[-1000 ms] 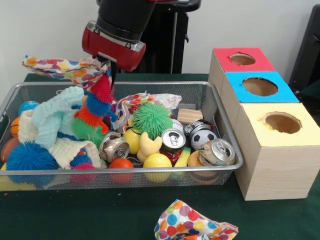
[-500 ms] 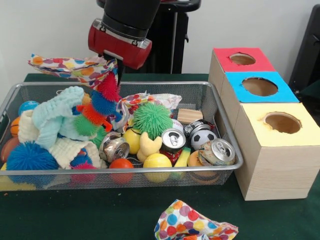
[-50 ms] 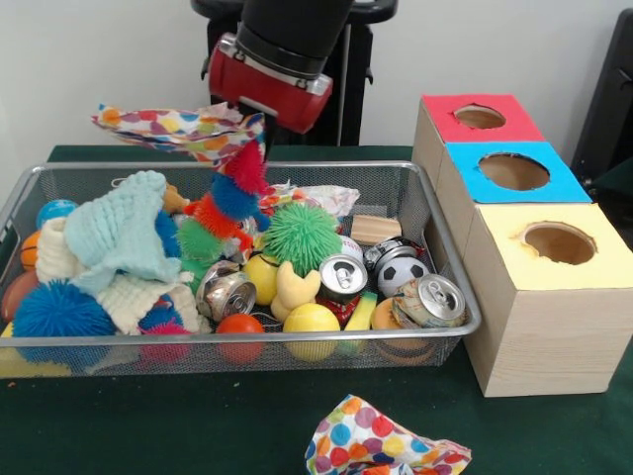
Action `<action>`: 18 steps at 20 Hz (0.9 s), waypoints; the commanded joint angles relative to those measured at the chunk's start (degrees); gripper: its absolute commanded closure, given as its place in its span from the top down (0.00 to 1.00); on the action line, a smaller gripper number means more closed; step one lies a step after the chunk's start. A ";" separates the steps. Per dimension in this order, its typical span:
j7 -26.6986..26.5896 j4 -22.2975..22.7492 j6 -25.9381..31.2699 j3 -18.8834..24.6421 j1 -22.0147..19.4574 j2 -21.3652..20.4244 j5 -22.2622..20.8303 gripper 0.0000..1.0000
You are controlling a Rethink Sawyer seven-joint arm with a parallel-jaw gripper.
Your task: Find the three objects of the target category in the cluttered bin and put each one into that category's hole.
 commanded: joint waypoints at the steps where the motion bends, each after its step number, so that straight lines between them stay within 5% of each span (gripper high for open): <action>1: -6.15 1.80 8.04 0.81 1.84 0.43 -1.88 0.00; 18: -2.39 0.93 7.43 1.89 2.49 3.41 1.03 0.00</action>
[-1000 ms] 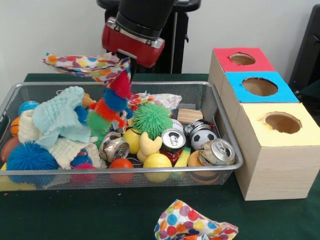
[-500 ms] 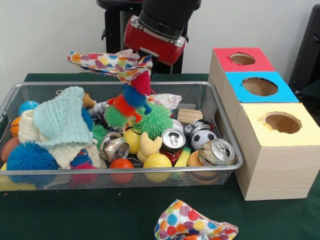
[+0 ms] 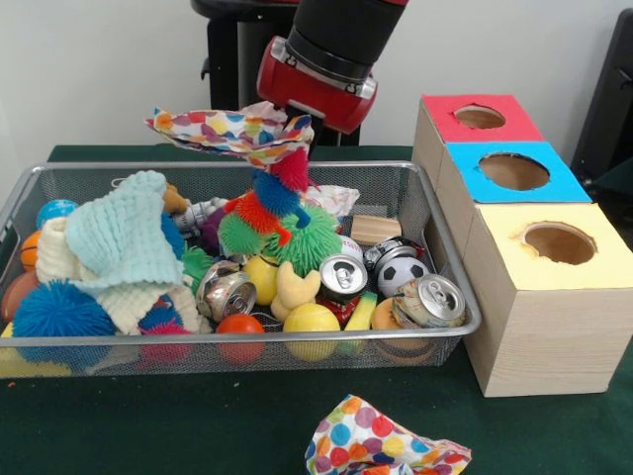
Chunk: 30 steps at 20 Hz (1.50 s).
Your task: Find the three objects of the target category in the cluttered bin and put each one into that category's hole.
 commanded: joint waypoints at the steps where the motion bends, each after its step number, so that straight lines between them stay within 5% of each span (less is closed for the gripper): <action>1: -2.38 1.15 4.63 1.86 -0.73 2.50 1.10 0.00; 20: -2.64 1.43 1.37 2.98 -1.88 3.42 1.34 0.00; 21: -2.13 1.73 1.11 2.96 -2.03 3.31 1.69 1.00; 30: 2.24 1.39 -0.77 0.97 -0.79 3.92 0.90 1.00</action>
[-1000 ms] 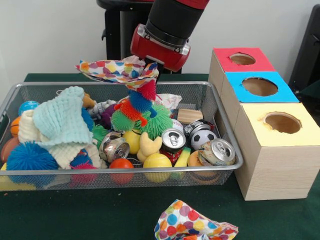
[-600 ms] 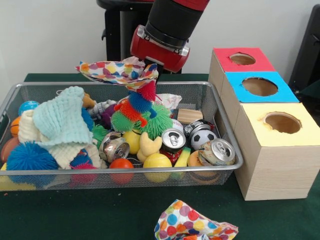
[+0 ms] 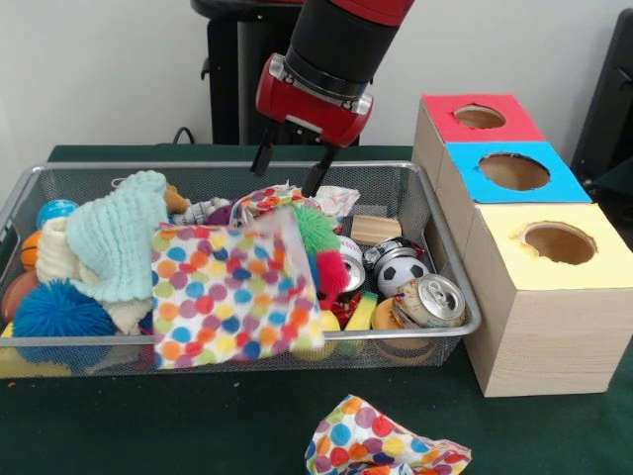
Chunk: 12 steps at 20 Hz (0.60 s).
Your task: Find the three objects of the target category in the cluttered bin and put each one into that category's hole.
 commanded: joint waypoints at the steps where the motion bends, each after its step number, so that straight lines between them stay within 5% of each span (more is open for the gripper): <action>1: 2.32 1.51 -0.89 0.87 -0.48 2.24 0.86 1.00; 5: 1.27 1.94 -2.66 2.54 -1.72 3.20 1.78 1.00; 10: -12.42 -0.88 -5.90 11.10 -8.74 6.94 1.49 1.00; 12: -14.16 -1.96 -5.29 12.23 -9.72 7.53 0.64 1.00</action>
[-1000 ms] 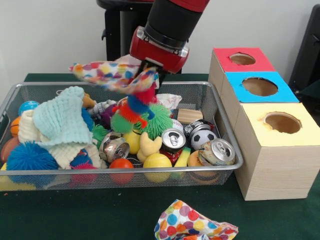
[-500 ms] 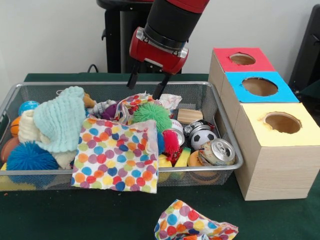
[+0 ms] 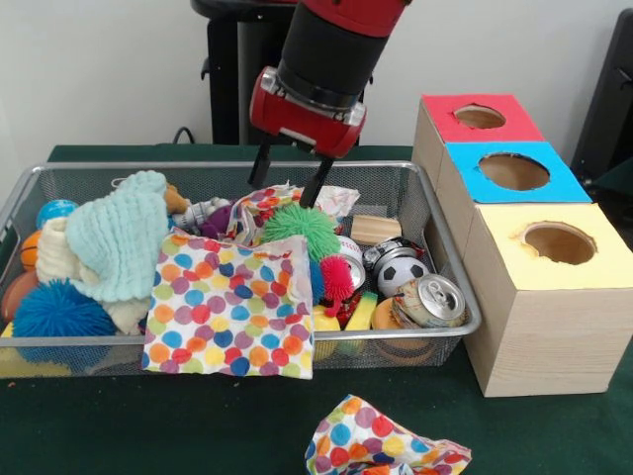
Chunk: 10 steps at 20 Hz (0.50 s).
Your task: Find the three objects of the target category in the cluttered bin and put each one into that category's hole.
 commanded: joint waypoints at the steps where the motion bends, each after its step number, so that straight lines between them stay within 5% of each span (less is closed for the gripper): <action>1: -13.62 -1.91 -4.46 9.71 -6.54 6.40 -0.40 1.00; 10: -13.58 -0.41 -8.34 13.06 -9.13 6.27 -3.80 1.00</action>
